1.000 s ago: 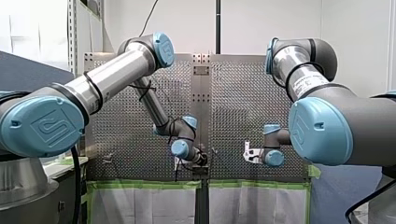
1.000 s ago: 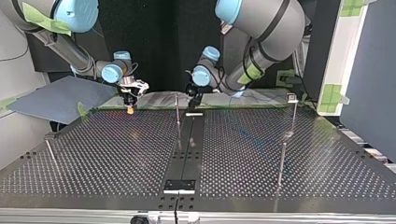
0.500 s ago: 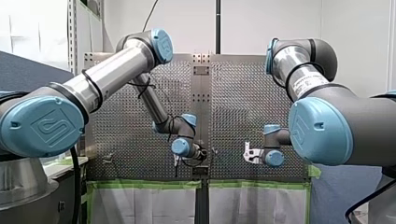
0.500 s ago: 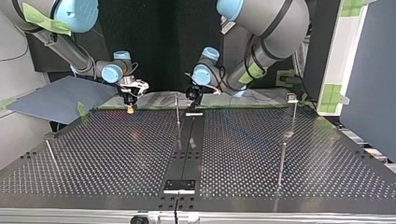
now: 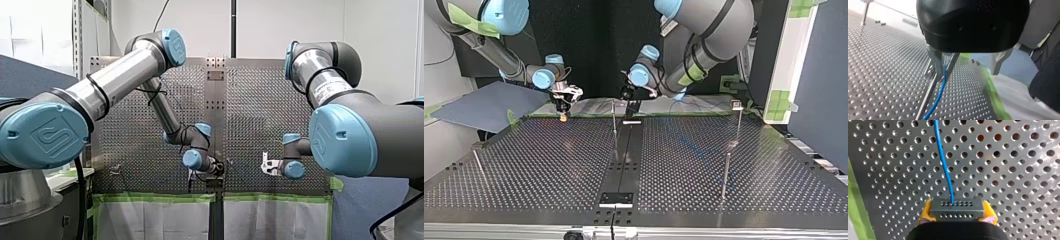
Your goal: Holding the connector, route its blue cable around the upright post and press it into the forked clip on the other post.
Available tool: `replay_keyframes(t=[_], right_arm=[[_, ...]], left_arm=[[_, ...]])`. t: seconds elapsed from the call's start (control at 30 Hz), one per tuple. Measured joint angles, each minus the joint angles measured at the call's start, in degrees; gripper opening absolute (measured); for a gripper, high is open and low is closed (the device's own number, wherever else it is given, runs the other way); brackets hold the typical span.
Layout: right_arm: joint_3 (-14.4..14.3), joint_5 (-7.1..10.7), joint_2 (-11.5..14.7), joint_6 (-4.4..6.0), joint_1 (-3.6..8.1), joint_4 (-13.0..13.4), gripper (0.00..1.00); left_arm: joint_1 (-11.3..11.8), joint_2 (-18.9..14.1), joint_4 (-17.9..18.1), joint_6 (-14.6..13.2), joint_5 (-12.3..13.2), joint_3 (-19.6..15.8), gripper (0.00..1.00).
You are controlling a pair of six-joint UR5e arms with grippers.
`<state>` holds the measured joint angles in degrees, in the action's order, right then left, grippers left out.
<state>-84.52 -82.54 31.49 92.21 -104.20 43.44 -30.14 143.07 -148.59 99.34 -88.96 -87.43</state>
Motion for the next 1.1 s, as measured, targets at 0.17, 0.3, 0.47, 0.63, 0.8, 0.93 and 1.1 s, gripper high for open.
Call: replay_keyframes(t=[0.17, 0.3, 0.47, 0.63, 0.8, 0.93, 1.1], right_arm=[[0.0, 0.0, 0.0, 0.0, 0.02, -0.5, 0.0], [-0.01, 0.0, 0.01, 0.0, 0.05, -0.67, 0.0], [-0.01, 0.0, -0.01, 0.0, 0.04, -0.66, 0.0], [0.0, 0.12, -0.04, 0.0, 0.04, -0.5, 0.0], [0.0, 0.31, -0.05, 0.0, 0.04, -0.46, 0.0], [-0.01, 0.34, -0.05, 0.0, 0.05, -0.46, 0.0], [-0.01, 0.35, -0.08, 0.01, 0.04, -0.51, 0.0]], left_arm=[[-0.44, -0.33, 0.04, -0.65, 0.02, -0.2, 0.9], [-0.68, -1.22, -0.03, -1.13, -0.31, -0.21, 0.9], [-1.14, -1.95, -0.09, -1.32, -0.65, -0.22, 0.9], [-1.91, -2.04, -0.12, -1.54, -0.64, -0.24, 0.9], [-2.6, -2.05, -0.07, -1.84, -0.78, -0.25, 0.9], [-2.92, -2.06, 0.02, -1.87, -0.82, -0.25, 0.9], [-3.16, -2.07, -0.01, -1.85, -1.27, -0.24, 0.9]])
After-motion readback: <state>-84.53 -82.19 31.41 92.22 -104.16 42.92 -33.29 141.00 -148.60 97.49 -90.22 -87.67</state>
